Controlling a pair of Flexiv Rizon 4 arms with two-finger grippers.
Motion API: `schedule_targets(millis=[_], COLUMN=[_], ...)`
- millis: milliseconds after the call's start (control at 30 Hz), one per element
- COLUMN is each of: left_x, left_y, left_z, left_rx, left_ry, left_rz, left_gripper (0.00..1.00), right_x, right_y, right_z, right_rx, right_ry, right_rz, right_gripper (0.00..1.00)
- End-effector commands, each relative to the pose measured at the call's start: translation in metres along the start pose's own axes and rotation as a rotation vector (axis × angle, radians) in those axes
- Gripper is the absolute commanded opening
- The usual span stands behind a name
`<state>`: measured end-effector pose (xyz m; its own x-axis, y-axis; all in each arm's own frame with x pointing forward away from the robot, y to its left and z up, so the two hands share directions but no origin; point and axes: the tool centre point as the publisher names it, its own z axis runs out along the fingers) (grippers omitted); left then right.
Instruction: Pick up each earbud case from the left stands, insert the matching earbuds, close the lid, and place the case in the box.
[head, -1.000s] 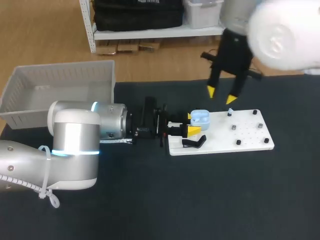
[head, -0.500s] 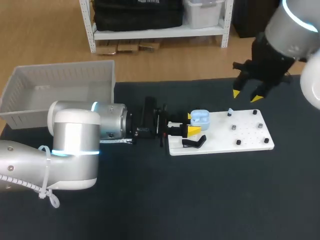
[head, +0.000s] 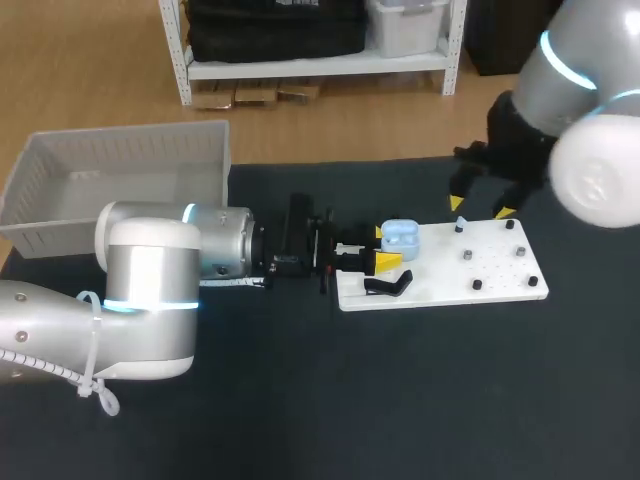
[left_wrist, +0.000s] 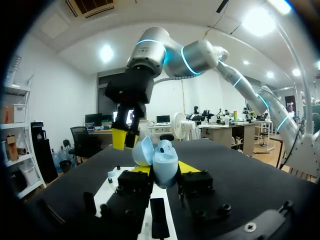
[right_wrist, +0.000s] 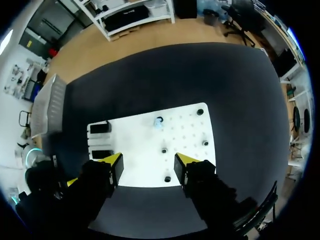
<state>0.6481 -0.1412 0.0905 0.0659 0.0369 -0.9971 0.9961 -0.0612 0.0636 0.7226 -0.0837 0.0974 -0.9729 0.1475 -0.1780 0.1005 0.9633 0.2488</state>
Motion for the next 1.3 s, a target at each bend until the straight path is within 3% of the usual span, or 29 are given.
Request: schedule_targets(millis=[33, 167, 233, 500, 1300], left_x=[0.001, 0.001, 0.001, 0.001, 0.001], left_y=[-0.001, -0.001, -0.001, -0.001, -0.001], left_z=[0.000, 0.000, 0.000, 0.000, 0.000], left_rx=[-0.006, -0.006, -0.006, -0.006, -0.006], left_ry=[-0.003, -0.003, -0.003, -0.003, -0.003], left_rz=[0.003, 0.003, 0.003, 0.003, 0.003], left_gripper=[0.00, 0.00, 0.00, 0.00, 0.00], right_x=[-0.013, -0.016, -0.017, -0.023, -0.034], right_y=[0.007, -0.001, -0.004, -0.012, -0.015], right_z=[0.018, 0.029, 0.034, 0.053, 0.072], right_rx=[0.037, 0.050, 0.059, 0.113, 0.152], right_ry=[0.012, 0.019, 0.022, 0.036, 0.036], right_rz=[0.008, 0.009, 0.008, 0.004, 0.033], right_gripper=[0.64, 0.49, 0.47, 0.45, 0.32])
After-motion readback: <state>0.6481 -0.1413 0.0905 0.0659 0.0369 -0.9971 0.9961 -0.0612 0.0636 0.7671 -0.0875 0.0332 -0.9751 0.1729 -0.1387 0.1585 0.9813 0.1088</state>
